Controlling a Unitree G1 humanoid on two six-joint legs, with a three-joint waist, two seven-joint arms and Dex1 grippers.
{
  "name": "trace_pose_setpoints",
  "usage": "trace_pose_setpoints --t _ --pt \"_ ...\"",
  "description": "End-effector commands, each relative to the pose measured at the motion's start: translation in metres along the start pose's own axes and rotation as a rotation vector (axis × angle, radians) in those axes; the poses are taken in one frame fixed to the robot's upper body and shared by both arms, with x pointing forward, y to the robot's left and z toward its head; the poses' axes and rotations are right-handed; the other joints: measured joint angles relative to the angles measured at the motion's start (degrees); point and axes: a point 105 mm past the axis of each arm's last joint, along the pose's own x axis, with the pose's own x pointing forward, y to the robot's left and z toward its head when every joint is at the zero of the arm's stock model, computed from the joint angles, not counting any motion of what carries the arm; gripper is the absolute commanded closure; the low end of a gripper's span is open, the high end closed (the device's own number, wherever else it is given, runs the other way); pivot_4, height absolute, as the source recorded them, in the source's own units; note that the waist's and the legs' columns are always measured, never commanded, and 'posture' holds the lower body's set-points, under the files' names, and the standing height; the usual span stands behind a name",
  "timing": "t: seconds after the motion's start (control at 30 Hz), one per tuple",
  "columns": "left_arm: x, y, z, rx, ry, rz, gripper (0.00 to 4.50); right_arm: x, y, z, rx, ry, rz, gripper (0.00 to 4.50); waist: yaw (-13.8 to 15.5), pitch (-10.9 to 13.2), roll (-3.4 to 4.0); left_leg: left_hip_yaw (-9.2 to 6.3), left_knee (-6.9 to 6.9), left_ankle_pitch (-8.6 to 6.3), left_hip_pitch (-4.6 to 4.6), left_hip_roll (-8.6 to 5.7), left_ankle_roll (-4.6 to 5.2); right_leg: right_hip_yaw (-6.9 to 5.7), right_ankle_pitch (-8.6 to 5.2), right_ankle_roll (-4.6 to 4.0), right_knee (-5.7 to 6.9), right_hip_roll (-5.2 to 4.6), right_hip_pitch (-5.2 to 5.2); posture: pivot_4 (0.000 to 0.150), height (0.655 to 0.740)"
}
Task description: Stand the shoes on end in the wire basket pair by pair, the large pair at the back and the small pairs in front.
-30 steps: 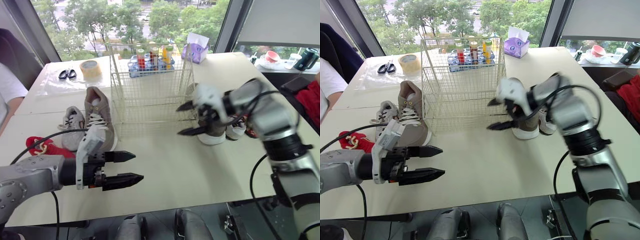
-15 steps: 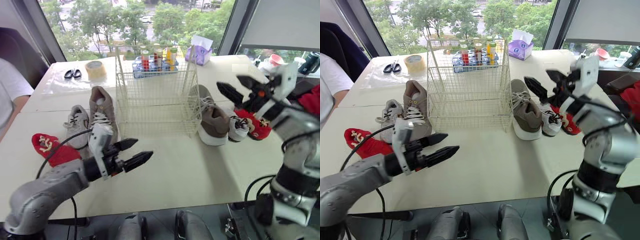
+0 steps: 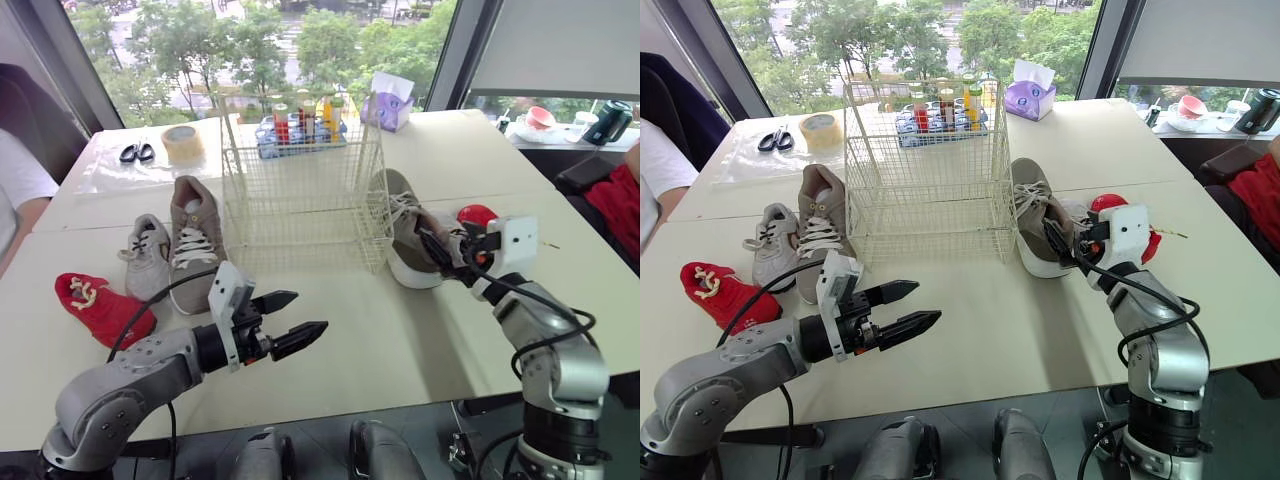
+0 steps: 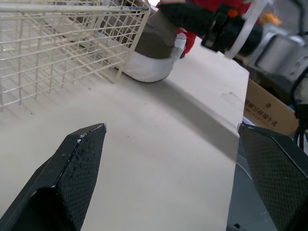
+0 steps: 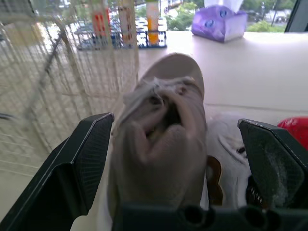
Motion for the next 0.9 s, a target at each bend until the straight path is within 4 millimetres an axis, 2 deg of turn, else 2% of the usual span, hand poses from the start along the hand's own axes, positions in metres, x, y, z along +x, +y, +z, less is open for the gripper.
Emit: trace_pose_setpoints --t 0.03,0.17,0.27,0.33,0.47,0.57,0.7,0.8,0.83,0.9 --pt "0.000 -0.001 0.005 0.033 -0.019 -0.004 0.00 0.010 0.001 0.001 -0.015 -0.039 -0.001 0.06 -0.04 0.00 0.00 0.00 0.00 0.00 0.00 0.00 0.00 0.00 0.00 0.01 0.00 0.01 0.00 0.150 0.7400" --pt "-0.001 -0.003 0.004 0.022 -0.019 -0.004 0.00 0.020 0.005 -0.013 0.017 -0.019 0.040 0.06 0.01 0.00 0.00 -0.01 0.00 0.00 0.01 0.01 0.00 0.00 0.00 0.00 0.01 0.01 0.01 0.150 0.7400" --pt "-0.003 -0.002 -0.002 -0.021 0.001 0.005 0.00 0.028 0.015 -0.025 -0.034 0.032 0.113 0.06 -0.06 0.00 0.00 -0.01 0.00 0.00 0.01 0.01 0.00 0.00 0.00 0.00 0.00 0.00 0.02 0.150 0.7400" --pt "-0.006 0.003 -0.005 -0.029 0.009 0.032 0.00 0.033 0.015 -0.032 -0.048 0.054 0.107 0.06 -0.31 -0.02 -0.03 -0.01 0.00 0.00 0.03 0.02 0.01 0.01 0.00 0.00 0.00 0.01 0.02 0.150 0.7400" --pt "-0.008 0.007 0.001 -0.035 -0.008 0.055 0.00 0.040 0.006 -0.041 -0.035 0.069 0.053 1.13 -0.42 -0.06 -0.10 -0.01 0.00 0.01 0.11 0.11 -0.01 0.03 0.01 -0.01 0.05 0.14 0.06 0.150 0.7400" --pt "-0.008 0.006 0.003 -0.035 -0.008 0.058 0.00 0.040 0.006 -0.045 -0.003 0.071 0.044 2.33 -0.28 -0.07 -0.10 -0.03 0.00 -0.01 0.36 0.14 -0.01 0.03 0.00 -0.01 0.00 0.15 0.34 0.150 0.7400" --pt "-0.008 0.005 0.004 -0.039 -0.005 0.056 0.00 0.037 0.010 -0.045 0.010 0.065 0.042 3.38 -0.38 -0.12 -0.19 -0.06 -0.07 -0.07 0.81 0.35 0.03 0.02 -0.09 0.05 -0.18 0.16 0.83 0.150 0.7400" --pt "-0.008 0.004 0.004 -0.053 0.004 0.040 0.00 0.032 0.009 -0.042 0.006 0.048 0.008 4.13 -0.23 -0.16 -0.26 -0.04 -0.07 -0.08 0.82 0.42 0.02 0.01 -0.12 0.06 -0.18 0.19 0.82 0.150 0.7400" --pt "-0.008 0.002 0.004 -0.062 0.012 0.023 0.00 0.031 0.008 -0.035 -0.002 0.018 -0.012 4.19 -0.17 -0.16 -0.26 -0.05 -0.10 -0.08 0.82 0.42 0.01 0.02 -0.12 -0.04 -0.18 0.19 0.81 0.150 0.7400" --pt "-0.010 -0.004 0.003 -0.102 0.028 -0.032 0.00 0.029 -0.001 0.002 -0.063 -0.125 -0.105 4.19 -0.11 -0.15 -0.25 -0.05 -0.16 -0.09 0.80 0.43 0.00 0.01 -0.11 -0.14 -0.18 0.20 0.77 0.150 0.7400"
